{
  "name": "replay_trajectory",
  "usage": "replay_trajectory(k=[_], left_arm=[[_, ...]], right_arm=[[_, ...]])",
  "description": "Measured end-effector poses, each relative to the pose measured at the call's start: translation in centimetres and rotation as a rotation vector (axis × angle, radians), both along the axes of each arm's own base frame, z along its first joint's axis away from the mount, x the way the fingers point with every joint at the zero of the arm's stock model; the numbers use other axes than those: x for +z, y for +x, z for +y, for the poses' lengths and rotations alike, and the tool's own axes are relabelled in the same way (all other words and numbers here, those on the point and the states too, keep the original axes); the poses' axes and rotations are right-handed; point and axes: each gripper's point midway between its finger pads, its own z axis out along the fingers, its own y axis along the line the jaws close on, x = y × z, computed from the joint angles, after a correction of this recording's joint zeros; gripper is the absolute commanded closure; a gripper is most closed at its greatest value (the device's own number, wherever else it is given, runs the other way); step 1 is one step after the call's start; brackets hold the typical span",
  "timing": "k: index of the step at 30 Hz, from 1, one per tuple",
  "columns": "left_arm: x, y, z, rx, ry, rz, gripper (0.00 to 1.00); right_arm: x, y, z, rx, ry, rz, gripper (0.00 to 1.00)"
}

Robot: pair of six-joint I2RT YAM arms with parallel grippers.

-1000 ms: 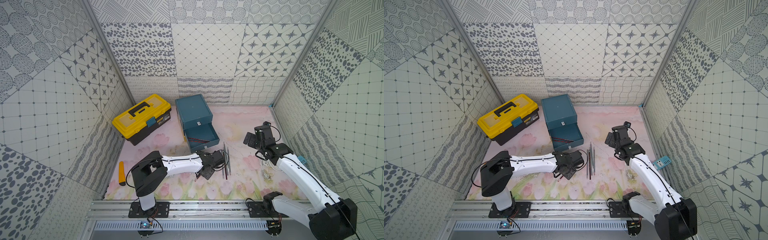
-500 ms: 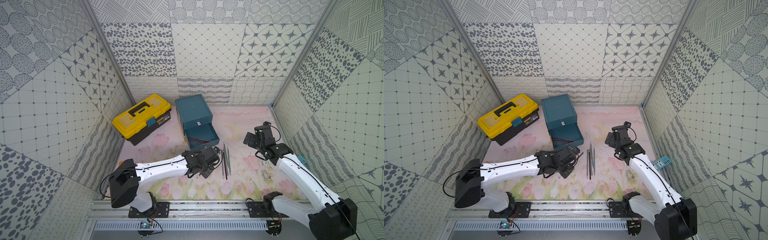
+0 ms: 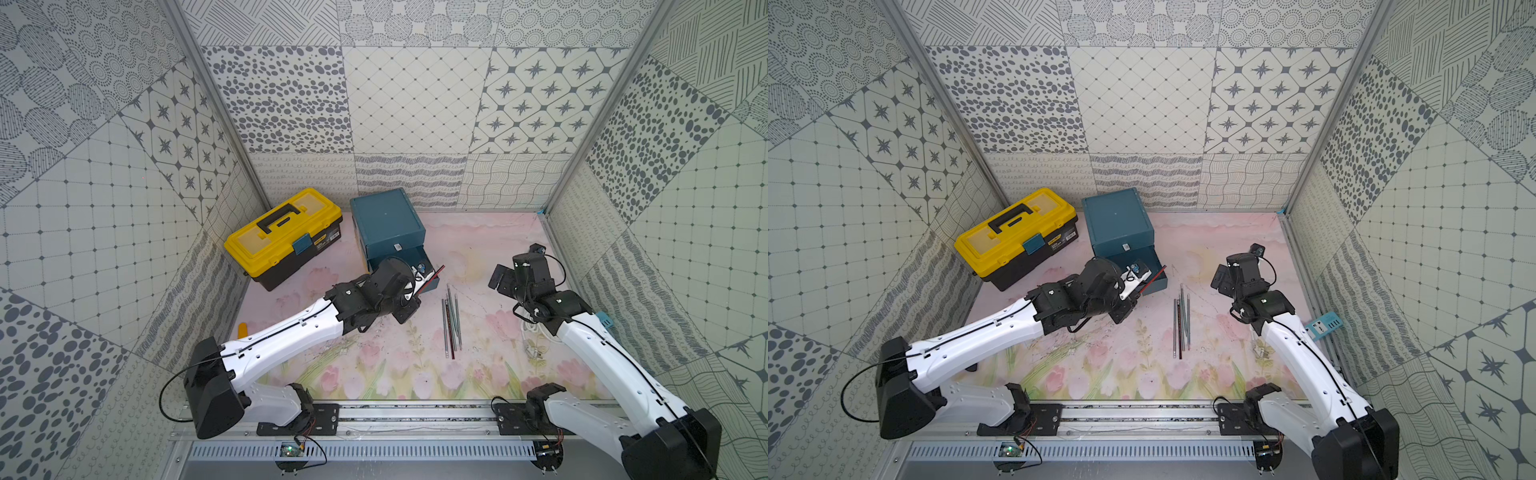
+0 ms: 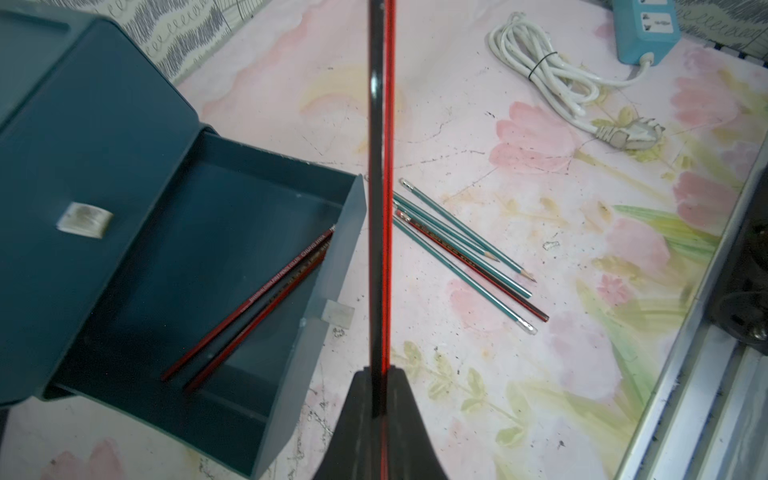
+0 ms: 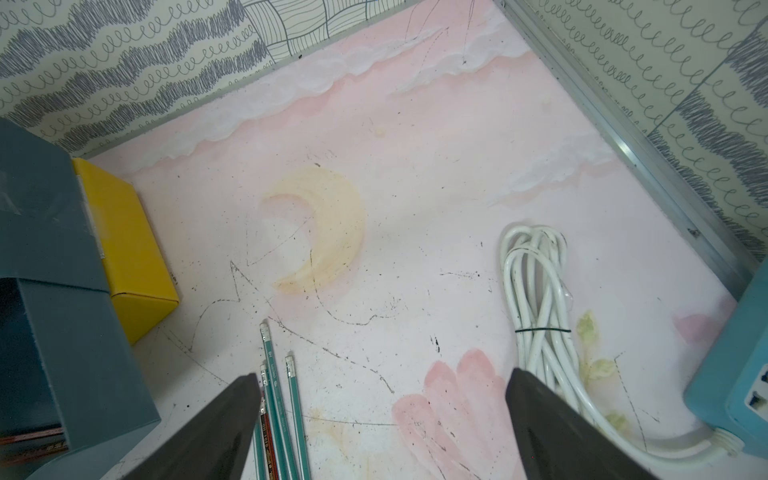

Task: Please place the pencils in the drawer according to their color
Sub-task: Pick up the pencil from the center of the board, then place the pencil in the drawer.

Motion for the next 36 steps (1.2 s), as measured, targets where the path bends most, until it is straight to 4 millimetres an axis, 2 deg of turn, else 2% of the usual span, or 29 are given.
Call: replay_trajectory(k=[4, 9, 14, 19, 27, 36], left_arm=[[1.5, 2.6, 0.7, -0.023, -0.001, -0.073, 1.00], [2.1, 5.5, 1.3, -0.059, 0.018, -0.136, 1.00], [1.7, 7.8, 1.8, -0.105, 0.052, -0.173, 1.00], [0.5, 9.7, 2.1, -0.155, 0.094, -0.188, 1.00], [-2.1, 11.3, 2.2, -0.232, 0.152, -0.186, 1.00], [-4.0, 11.2, 2.2, -0.306, 0.214, -0.193, 1.00]], right_arm=[[0.2, -0.1, 0.1, 0.007, 0.010, -0.007, 0.01], [0.3, -0.1, 0.3, 0.014, 0.019, -0.008, 0.01], [0.2, -0.2, 0.5, 0.020, 0.030, -0.006, 0.01], [0.2, -0.2, 0.6, 0.023, 0.039, -0.006, 0.01], [0.3, -0.1, 0.7, 0.026, 0.043, -0.011, 0.01], [0.3, -0.1, 0.7, 0.026, 0.043, -0.012, 0.01]])
